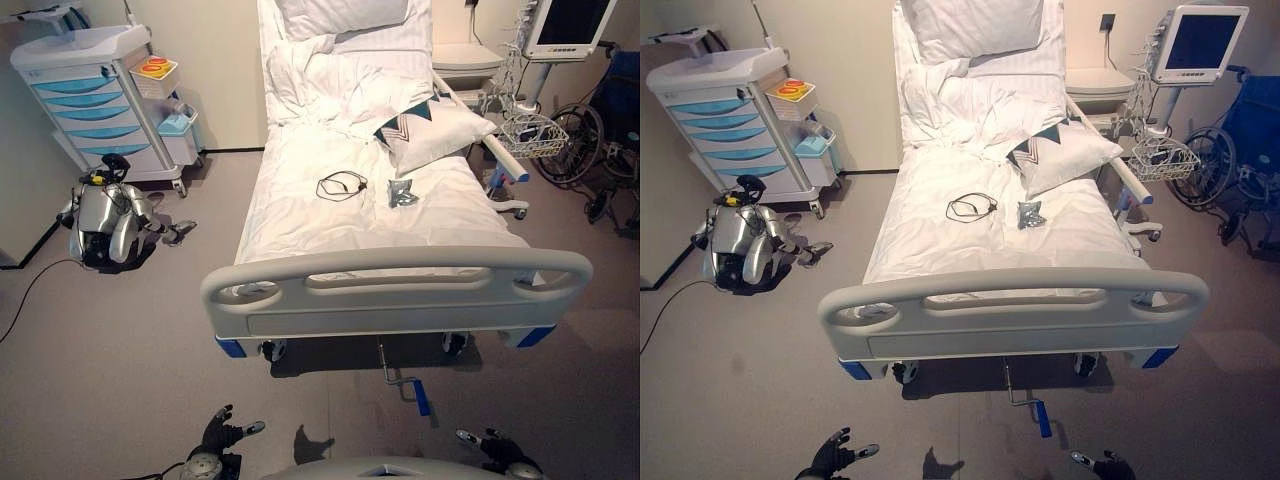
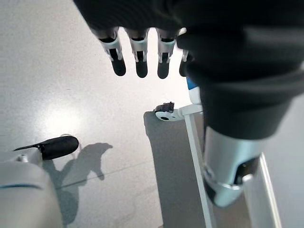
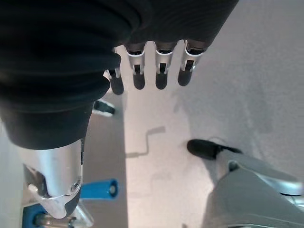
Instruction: Raise the hospital bed
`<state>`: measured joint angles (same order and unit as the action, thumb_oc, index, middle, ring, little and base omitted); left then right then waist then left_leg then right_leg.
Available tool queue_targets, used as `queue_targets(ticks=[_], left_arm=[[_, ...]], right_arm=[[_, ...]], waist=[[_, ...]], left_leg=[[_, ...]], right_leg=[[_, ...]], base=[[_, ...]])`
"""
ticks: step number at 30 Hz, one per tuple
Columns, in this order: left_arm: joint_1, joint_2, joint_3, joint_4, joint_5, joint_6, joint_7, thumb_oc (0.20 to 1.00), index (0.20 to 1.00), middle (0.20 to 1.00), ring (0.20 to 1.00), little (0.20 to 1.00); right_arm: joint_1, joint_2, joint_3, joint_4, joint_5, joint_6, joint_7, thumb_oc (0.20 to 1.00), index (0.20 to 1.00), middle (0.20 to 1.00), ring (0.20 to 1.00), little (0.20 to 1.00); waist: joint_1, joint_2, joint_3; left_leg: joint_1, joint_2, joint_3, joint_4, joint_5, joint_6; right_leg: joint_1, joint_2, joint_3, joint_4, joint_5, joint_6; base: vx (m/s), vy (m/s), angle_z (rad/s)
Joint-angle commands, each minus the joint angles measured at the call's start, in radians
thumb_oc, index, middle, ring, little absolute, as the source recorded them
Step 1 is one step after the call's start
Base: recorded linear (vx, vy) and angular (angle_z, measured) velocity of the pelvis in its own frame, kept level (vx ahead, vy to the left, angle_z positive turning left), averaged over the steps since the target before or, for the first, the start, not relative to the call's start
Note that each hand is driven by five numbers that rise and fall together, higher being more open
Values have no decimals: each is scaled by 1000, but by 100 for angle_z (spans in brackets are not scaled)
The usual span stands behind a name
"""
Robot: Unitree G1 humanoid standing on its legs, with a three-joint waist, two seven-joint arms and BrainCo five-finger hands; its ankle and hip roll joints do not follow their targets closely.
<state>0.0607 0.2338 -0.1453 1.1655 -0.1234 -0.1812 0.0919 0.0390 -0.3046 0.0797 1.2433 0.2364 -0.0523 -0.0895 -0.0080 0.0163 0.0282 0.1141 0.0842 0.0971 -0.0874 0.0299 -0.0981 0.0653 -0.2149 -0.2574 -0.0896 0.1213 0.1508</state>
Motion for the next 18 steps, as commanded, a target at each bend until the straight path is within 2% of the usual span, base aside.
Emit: queue_targets(ticks=[1,18], left_arm=[[-71,14,20,36,46,-7,-4,1000,1000,1000,1000,1000],[-71,-4,3,48,49,-7,-13,1000,1000,1000,1000,1000]], right_arm=[[-73,12,9,32,-18,-8,5,1000,1000,1000,1000,1000],[-86,41,78,-18,-43,-19,13,1000,1000,1000,1000,1000]], waist=[[26,-38,34],[42,-47,25]], left_leg=[[-24,-20,-40,24,-3,7],[1,-18,-42,19,-10,12]], right_leg=[[14,-42,10,100,-53,40],[56,-40,7,73,-55,42]], base=[[0,0,0],[0,0,0]])
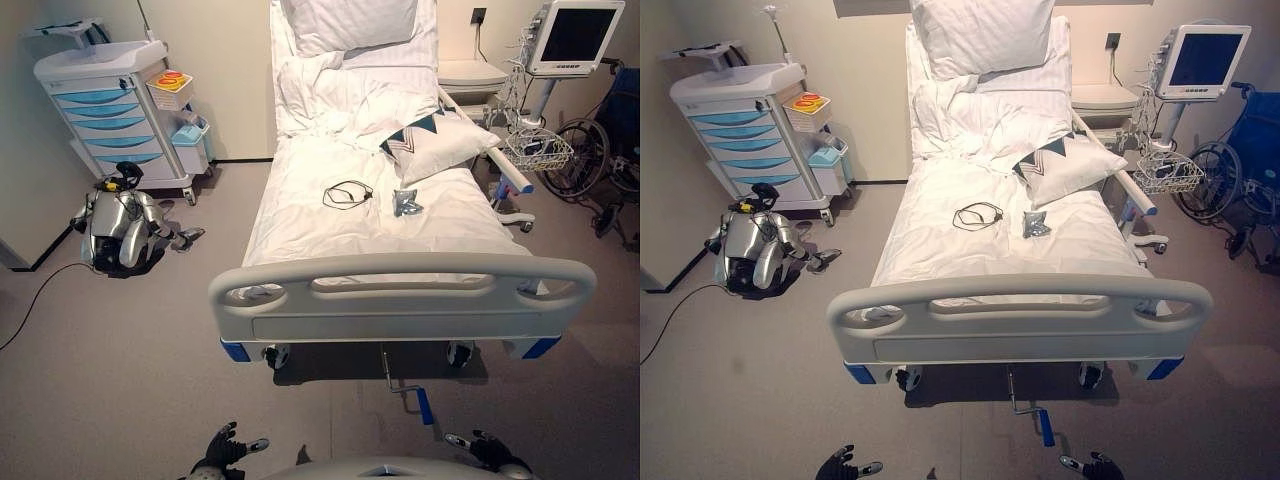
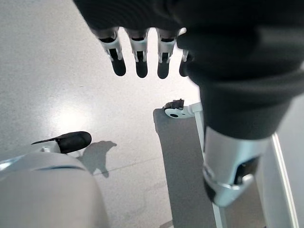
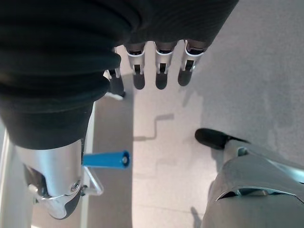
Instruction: Raise the hospital bed
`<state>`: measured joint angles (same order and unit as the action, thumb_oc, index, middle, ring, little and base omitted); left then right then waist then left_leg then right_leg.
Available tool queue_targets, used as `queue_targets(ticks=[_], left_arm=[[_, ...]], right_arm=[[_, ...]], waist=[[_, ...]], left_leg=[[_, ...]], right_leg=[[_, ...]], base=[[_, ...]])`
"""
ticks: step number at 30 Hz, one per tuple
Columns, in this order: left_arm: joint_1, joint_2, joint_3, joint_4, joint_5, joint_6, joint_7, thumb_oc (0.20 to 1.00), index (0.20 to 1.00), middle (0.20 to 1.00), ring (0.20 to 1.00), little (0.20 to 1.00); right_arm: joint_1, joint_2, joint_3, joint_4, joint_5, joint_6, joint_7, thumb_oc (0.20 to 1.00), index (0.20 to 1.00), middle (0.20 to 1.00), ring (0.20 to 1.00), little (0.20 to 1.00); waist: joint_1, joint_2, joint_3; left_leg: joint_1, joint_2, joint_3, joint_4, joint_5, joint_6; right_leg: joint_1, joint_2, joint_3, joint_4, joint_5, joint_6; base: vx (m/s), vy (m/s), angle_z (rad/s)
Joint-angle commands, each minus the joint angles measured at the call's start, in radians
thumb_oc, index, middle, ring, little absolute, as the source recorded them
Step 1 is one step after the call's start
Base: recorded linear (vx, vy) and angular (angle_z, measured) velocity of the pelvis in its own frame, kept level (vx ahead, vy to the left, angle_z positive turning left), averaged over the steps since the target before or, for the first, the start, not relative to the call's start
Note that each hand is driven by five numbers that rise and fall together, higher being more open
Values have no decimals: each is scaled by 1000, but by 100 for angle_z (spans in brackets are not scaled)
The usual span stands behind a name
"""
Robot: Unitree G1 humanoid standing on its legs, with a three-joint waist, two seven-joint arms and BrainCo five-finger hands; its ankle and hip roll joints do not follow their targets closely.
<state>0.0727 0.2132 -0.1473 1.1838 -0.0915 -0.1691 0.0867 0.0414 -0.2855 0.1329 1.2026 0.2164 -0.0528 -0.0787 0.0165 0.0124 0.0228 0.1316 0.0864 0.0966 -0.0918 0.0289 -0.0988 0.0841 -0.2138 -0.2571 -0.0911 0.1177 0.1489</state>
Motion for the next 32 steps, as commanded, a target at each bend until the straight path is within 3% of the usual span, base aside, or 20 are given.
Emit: queue_targets(ticks=[1,32], left_arm=[[-84,17,4,30,16,-20,-10,1000,1000,1000,1000,1000],[-85,8,-12,20,-10,-28,-21,1000,1000,1000,1000,1000]], right_arm=[[-90,22,26,24,-26,-18,4,1000,1000,1000,1000,1000],[-89,31,21,45,-9,-18,10,1000,1000,1000,1000,1000]], waist=[[18,-43,32],[22,-48,35]], left_leg=[[-17,-21,-42,24,-9,13],[-19,-23,-55,22,-14,14]], right_leg=[[38,-42,6,74,-51,44],[46,-46,-3,67,-54,47]], base=[[0,0,0],[1,0,1]])
